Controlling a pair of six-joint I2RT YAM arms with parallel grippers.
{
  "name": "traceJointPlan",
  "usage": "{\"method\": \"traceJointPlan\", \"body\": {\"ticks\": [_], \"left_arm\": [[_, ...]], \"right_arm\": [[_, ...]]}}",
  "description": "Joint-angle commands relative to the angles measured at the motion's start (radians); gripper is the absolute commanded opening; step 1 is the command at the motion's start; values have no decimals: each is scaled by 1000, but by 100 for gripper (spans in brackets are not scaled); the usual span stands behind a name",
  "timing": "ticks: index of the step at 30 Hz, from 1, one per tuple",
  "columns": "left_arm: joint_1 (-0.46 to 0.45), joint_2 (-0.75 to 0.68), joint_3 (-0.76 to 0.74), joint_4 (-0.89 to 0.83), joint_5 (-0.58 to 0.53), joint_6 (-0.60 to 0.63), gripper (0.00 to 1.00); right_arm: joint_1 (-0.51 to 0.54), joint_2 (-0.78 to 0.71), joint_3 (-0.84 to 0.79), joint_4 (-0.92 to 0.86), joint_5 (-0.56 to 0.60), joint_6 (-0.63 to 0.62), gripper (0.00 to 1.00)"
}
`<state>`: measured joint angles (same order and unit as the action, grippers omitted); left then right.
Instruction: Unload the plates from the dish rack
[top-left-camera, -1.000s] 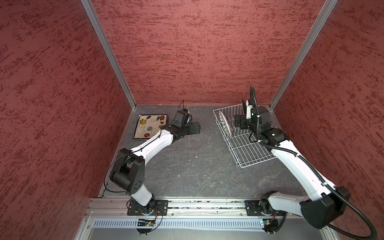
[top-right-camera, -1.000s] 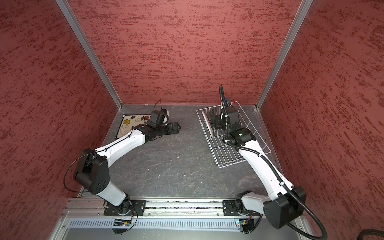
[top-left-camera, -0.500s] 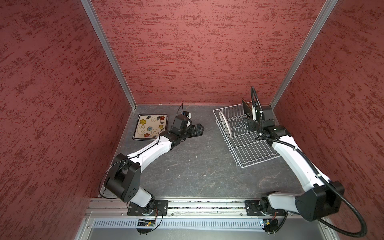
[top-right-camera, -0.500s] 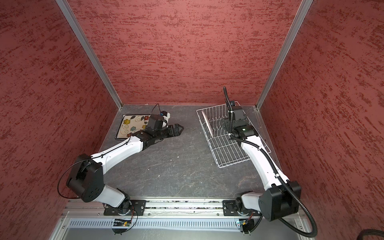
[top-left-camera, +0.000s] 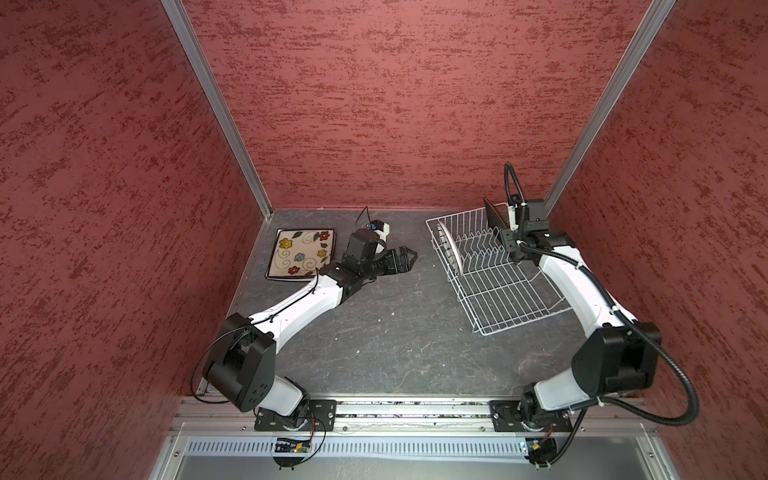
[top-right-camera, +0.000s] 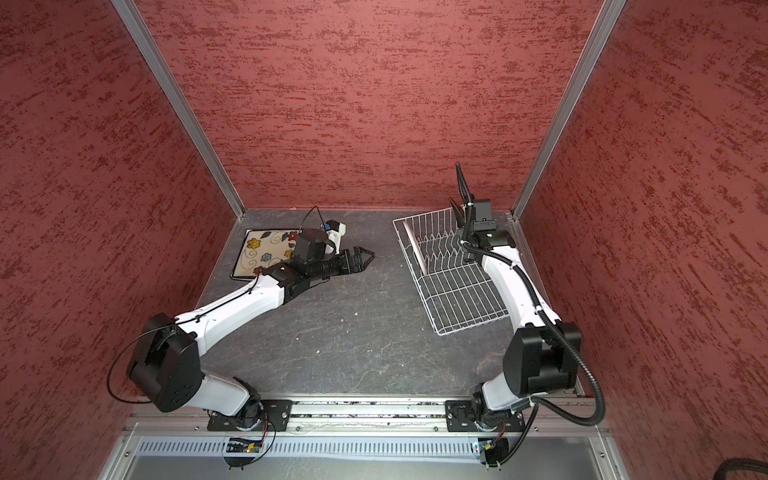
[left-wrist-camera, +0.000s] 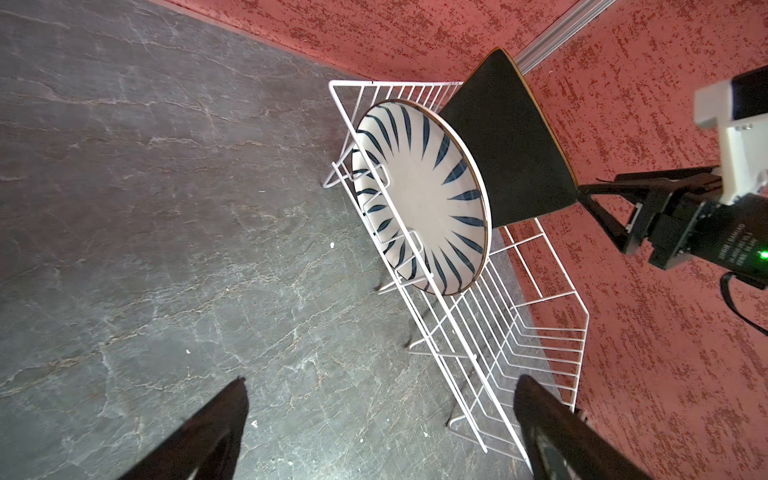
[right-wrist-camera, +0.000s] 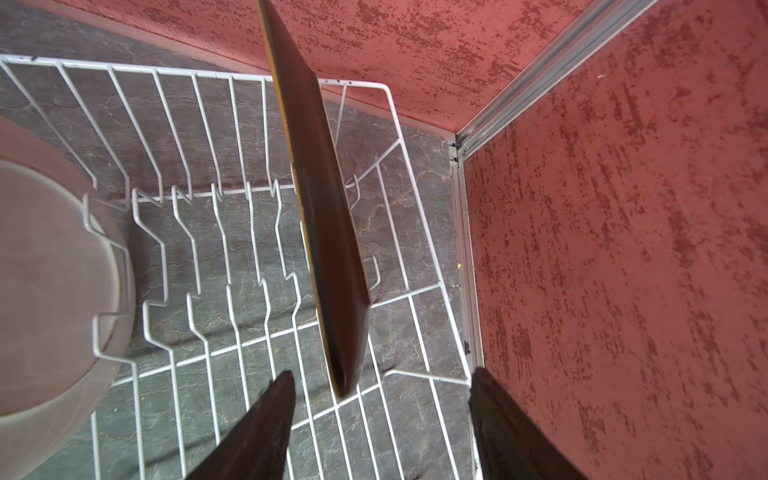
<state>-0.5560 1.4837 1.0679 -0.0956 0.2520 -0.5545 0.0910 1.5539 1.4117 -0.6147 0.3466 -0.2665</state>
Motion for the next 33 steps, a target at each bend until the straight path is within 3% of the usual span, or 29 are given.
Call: {"method": "traceJointPlan", "body": {"ticks": [1, 14, 33], "left_arm": [[-8, 3, 19, 23, 27, -15, 100], [-15, 5, 38, 0, 28, -23, 100], [-16, 20, 82, -42, 0, -7, 100]], "right_arm": [[-11, 25, 45, -16, -42, -34, 66], [-36, 146, 133, -71, -60, -34, 48], [-48, 190, 128, -57, -71, -49, 26]]}}
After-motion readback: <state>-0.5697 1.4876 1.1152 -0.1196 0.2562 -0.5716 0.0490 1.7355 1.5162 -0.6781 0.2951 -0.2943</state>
